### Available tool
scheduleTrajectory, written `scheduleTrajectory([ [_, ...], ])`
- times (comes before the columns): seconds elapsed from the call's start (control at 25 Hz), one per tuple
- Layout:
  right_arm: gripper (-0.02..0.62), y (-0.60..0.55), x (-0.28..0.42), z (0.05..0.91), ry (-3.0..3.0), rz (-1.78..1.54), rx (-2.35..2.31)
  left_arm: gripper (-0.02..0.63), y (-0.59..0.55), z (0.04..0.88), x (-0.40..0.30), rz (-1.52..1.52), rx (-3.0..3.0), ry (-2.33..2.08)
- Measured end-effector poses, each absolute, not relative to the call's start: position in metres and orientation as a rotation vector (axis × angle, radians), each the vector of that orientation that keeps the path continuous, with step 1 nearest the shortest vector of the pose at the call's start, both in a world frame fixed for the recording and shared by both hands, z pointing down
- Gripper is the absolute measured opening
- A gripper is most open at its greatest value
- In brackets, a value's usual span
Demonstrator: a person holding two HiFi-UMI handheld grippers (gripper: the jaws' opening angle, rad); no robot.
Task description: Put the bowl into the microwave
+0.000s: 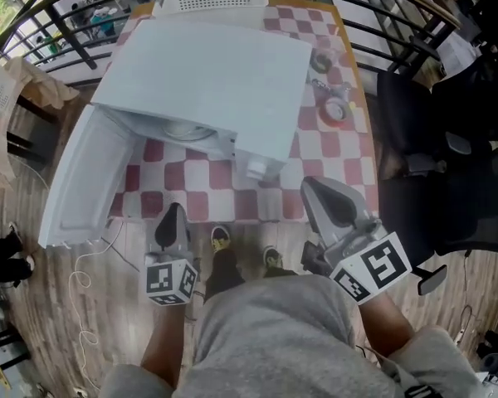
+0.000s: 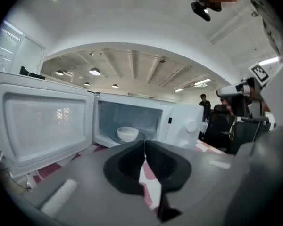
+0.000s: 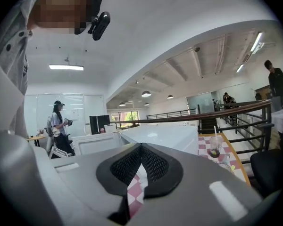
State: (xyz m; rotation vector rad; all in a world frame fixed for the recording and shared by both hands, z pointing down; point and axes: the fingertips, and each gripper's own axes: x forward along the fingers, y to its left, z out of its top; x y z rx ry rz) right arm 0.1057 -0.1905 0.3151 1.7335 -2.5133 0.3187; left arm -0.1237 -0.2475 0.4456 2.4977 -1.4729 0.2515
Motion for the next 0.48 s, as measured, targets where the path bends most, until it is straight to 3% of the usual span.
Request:
scheduleTrajectory([
  [0.48,-0.006,-0.109,0.140,0.351,-2.641,0.376,1.551,0.011,-0.109,0.412,-0.102,0.169,2.419,-1.720],
])
